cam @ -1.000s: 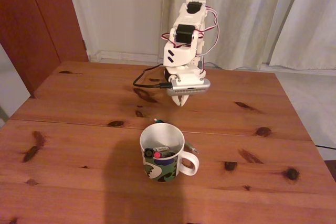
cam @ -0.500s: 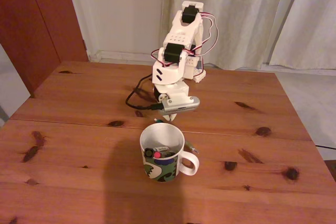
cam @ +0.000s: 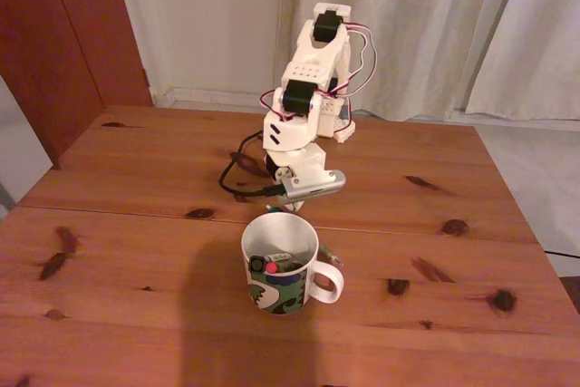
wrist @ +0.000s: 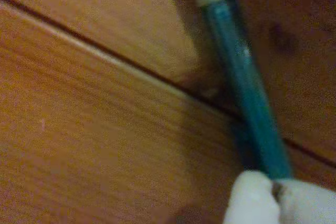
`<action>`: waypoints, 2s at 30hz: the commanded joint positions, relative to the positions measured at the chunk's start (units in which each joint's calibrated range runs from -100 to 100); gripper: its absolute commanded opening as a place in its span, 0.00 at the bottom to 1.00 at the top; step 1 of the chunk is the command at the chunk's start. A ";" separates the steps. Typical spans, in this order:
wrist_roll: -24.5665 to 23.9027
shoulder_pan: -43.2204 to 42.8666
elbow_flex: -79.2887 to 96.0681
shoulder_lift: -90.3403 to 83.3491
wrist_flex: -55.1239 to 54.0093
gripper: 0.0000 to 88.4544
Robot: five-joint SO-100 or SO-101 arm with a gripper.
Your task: Clean up the desk and place the pens and markers into the cup
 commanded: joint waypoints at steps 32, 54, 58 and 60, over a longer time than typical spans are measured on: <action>0.41 -3.25 5.20 1.34 -8.51 0.19; 0.36 -2.93 7.90 -1.31 -8.68 0.01; -0.01 -2.93 7.81 -1.39 -9.37 0.01; -0.11 -3.09 7.81 -1.47 -11.69 0.01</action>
